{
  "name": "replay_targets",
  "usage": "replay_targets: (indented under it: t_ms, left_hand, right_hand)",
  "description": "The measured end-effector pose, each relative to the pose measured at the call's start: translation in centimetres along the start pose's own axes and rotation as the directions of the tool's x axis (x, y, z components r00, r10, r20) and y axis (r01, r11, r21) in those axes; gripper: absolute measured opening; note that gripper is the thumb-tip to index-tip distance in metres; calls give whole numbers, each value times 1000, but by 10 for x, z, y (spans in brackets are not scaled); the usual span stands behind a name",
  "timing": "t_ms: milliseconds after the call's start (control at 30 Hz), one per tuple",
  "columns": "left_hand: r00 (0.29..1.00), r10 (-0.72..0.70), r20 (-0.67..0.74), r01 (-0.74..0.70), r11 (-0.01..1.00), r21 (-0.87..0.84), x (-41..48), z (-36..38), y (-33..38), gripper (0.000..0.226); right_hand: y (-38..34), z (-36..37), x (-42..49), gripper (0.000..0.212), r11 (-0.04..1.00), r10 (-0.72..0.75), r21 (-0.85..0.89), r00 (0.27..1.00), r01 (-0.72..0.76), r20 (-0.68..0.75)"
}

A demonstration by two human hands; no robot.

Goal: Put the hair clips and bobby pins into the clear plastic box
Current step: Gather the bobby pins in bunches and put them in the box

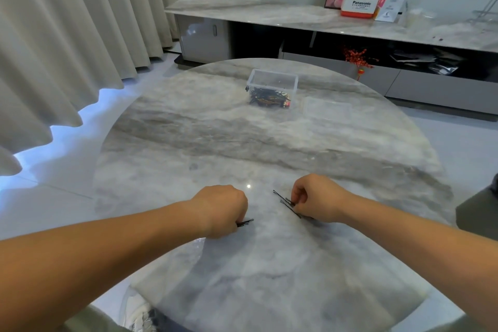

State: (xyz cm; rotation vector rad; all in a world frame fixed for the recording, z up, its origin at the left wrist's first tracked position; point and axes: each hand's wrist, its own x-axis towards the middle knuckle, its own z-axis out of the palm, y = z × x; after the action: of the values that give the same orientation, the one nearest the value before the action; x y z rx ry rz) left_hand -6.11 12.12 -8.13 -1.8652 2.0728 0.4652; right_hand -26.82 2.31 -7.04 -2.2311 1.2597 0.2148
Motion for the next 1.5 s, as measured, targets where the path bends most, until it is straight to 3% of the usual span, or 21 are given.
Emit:
replay_targets:
  t_ms: [233, 500, 833, 967, 1067, 1267, 1400, 1500]
  left_hand:
    - [1000, -20, 22, 21, 1000, -14, 8, 0, 0, 20]
    - [998, -42, 37, 42, 999, 19, 9, -2, 10, 21]
    - [999, -21, 32, 23, 998, -62, 6, -6, 3, 9]
    - [999, -20, 38, 26, 987, -159, 9, -10, -4, 4]
    - [997, -42, 67, 59, 957, -285, 10, -17, -8, 14]
    - [994, -35, 100, 66, 943, -326, 8, -20, -13, 18]
    - [996, -14, 85, 39, 951, -308, 8, -15, -10, 15]
    - [999, -1, 38, 11, 963, -269, 8, -13, -8, 15]
  right_hand:
    - [-8, 3, 3, 39, 996, 36, -76, 999, -36, 1]
    - [-16, 5, 3, 9, 992, 122, 11, 990, -123, 69]
    - [-11, -9, -6, 15, 998, 68, -16, 990, -66, 123]
    - [-7, -11, 0, 6, 992, 69, 104, 997, -73, 45]
    - [-14, -7, 8, 10, 985, 75, 159, 996, -68, -41]
    - [-25, 8, 20, 1, 997, 43, 75, 996, -37, -74]
    - [-27, 14, 23, 20, 1000, 15, 9, 997, -15, -79]
    - [-28, 13, 26, 13, 997, -9, -72, 998, 4, -62]
